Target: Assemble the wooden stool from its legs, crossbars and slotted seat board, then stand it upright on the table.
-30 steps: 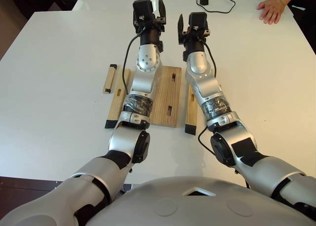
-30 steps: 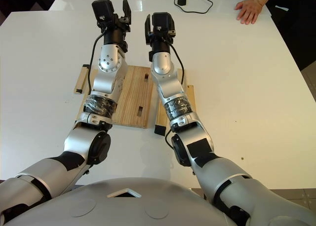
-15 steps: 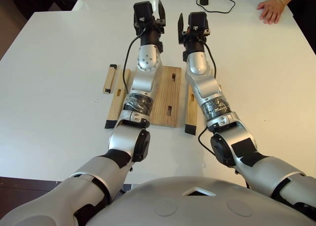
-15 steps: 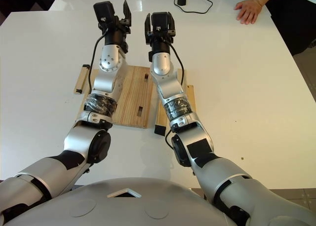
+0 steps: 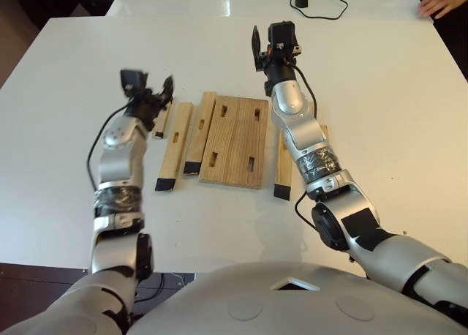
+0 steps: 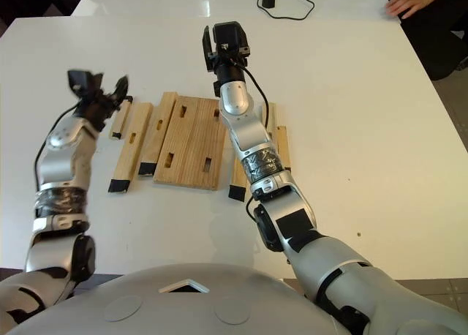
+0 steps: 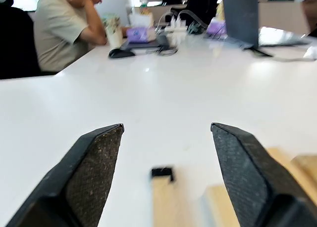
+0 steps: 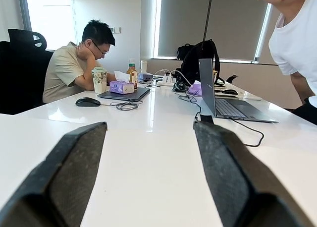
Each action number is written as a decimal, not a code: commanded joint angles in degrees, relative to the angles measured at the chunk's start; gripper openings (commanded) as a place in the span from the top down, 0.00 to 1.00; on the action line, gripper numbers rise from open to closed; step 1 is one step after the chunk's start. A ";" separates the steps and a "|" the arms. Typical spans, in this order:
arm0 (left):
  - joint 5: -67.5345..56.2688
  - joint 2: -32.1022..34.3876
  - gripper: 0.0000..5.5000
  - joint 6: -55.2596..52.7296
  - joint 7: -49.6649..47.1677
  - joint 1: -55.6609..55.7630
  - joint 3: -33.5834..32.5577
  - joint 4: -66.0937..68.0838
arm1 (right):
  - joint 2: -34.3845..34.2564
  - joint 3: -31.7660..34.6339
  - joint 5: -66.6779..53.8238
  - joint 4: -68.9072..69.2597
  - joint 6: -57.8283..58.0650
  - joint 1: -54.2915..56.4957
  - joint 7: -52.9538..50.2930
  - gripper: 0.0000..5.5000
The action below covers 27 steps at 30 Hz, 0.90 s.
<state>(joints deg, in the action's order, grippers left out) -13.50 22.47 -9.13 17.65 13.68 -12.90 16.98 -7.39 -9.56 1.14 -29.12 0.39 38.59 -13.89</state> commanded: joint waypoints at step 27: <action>2.41 2.09 0.61 -17.12 3.04 -10.21 4.44 -3.59 | -4.79 -0.92 0.31 3.58 1.04 -3.52 -2.42 0.41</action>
<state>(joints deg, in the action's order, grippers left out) -12.29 24.30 -20.12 21.83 7.15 -9.52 13.90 -7.49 -10.79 1.13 -25.83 2.04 36.57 -15.56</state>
